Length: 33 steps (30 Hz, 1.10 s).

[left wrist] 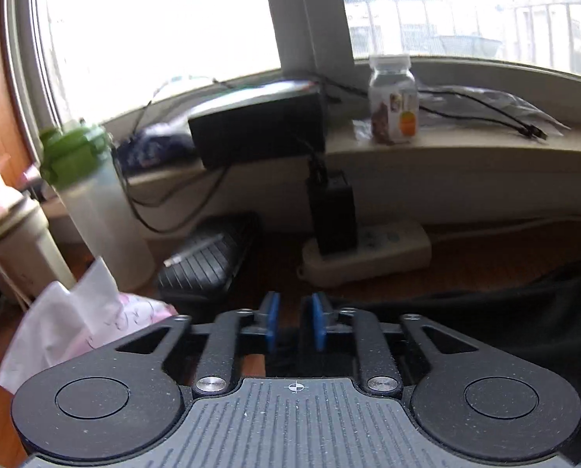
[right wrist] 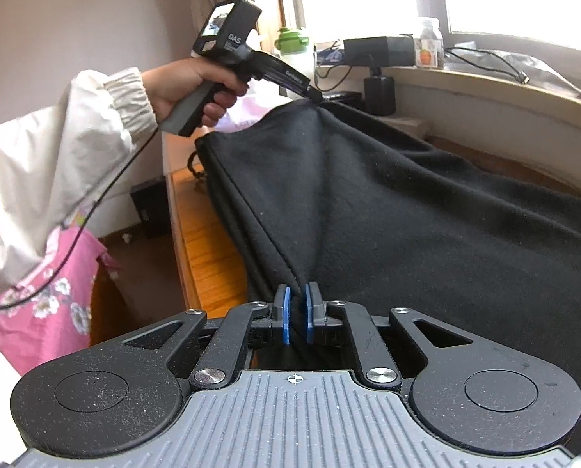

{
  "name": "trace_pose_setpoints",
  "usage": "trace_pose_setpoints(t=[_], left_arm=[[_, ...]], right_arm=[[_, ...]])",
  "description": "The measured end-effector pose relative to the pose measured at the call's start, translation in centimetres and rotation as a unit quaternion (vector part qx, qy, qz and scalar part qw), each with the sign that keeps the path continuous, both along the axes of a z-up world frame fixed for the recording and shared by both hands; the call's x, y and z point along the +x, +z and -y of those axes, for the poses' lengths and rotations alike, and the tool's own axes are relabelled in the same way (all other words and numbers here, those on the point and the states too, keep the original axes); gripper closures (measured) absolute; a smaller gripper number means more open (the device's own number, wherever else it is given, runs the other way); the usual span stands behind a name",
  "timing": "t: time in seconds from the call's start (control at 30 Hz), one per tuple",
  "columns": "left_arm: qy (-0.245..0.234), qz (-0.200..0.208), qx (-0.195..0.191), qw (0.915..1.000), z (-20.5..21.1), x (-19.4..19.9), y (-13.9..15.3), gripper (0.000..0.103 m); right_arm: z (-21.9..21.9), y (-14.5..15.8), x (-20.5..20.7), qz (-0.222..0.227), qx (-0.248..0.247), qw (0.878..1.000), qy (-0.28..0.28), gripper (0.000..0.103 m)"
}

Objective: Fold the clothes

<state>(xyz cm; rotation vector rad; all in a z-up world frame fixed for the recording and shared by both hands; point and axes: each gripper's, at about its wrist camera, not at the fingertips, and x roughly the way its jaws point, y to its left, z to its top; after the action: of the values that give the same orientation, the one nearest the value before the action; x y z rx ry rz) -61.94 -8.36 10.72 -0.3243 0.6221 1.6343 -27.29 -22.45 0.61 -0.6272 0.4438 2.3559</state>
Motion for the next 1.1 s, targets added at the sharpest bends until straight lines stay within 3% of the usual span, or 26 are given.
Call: trace_pose_setpoints(t=[0.07,0.17,0.37,0.4,0.5,0.57,0.63,0.77,0.9,1.0,1.07,1.1], left_arm=[[-0.029,-0.013,0.011,0.9994,-0.1,1.7,0.6,0.057],[-0.094,-0.029,0.007,0.9951,-0.6,5.5,0.5,0.044],[-0.226,-0.05,-0.055,0.9713,-2.4,12.7,-3.0,0.043],[-0.237,-0.06,-0.064,0.9675,-2.7,13.5,-3.6,0.044],[-0.264,-0.064,-0.074,0.9597,-3.5,14.4,-4.8,0.066],[-0.28,-0.054,-0.084,0.9546,-3.9,14.6,-5.1,0.101],[-0.281,-0.062,-0.081,0.9543,-4.1,14.6,-5.1,0.102],[-0.219,-0.059,-0.037,0.9732,-4.9,13.9,-4.0,0.103],[-0.207,-0.039,-0.047,0.9765,-5.0,12.8,-3.7,0.103],[-0.216,-0.022,-0.035,0.9756,-4.0,12.3,-3.1,0.092],[-0.237,-0.002,-0.032,0.9711,-2.8,12.6,-2.6,0.067],[-0.248,0.001,-0.034,0.9682,-2.3,13.0,-2.6,0.062]], right_arm=[[0.0,0.0,0.0,-0.002,0.0,1.0,-0.002,0.093],[0.0,0.2,0.0,-0.004,0.0,1.0,-0.005,0.093],[-0.2,0.7,0.0,-0.008,0.011,1.0,-0.026,0.082],[-0.2,0.7,-0.1,-0.005,0.013,0.999,-0.029,0.081],[-0.2,0.5,-0.7,0.014,0.024,0.999,-0.032,0.08],[0.0,0.2,-1.1,0.025,0.031,0.999,-0.029,0.078],[0.2,0.0,-1.2,0.028,0.031,0.999,-0.026,0.072],[0.3,-0.1,-1.4,0.029,0.034,0.999,-0.027,0.071],[0.4,-0.1,-1.2,0.021,0.032,0.999,-0.029,0.07],[0.3,0.2,-0.6,0.006,0.024,0.999,-0.034,0.07],[0.4,0.7,0.0,0.004,0.027,0.999,-0.041,0.07],[0.5,0.9,0.3,0.007,0.032,0.998,-0.046,0.07]])
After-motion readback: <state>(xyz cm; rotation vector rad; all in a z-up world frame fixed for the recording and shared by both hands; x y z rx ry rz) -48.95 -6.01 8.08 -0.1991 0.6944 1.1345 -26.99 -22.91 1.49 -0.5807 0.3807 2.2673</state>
